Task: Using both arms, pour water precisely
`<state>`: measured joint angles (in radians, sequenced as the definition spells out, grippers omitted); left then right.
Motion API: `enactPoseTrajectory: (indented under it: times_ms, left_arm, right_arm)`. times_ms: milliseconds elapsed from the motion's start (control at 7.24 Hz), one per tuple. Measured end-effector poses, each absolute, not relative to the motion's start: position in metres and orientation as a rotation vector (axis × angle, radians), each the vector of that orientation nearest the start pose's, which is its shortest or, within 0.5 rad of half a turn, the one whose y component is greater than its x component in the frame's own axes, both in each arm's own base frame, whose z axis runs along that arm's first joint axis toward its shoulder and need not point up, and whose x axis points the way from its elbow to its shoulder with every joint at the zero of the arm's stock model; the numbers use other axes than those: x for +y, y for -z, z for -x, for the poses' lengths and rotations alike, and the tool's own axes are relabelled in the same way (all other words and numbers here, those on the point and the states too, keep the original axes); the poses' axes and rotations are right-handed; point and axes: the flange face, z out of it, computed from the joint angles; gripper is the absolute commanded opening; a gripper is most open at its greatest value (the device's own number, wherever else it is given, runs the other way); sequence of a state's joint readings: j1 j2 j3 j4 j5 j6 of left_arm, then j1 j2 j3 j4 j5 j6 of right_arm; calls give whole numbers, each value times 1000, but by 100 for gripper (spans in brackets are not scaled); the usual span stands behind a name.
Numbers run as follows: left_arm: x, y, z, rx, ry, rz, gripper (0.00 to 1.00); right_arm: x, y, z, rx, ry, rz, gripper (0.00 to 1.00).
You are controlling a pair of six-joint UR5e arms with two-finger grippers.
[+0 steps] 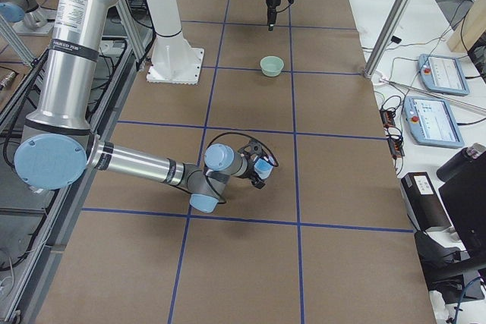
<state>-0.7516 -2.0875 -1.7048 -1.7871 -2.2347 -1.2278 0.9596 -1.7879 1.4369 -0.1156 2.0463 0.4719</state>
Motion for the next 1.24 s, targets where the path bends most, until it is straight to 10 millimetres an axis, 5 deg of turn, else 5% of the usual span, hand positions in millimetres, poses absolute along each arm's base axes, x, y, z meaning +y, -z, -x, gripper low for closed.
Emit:
enactPoseTrajectory:
  times_ms: [1243]
  left_arm:
    - [-494,-272,-423,1028,85,97,74]
  right_arm:
    - [-385,-652,169,-919,321,-789,98]
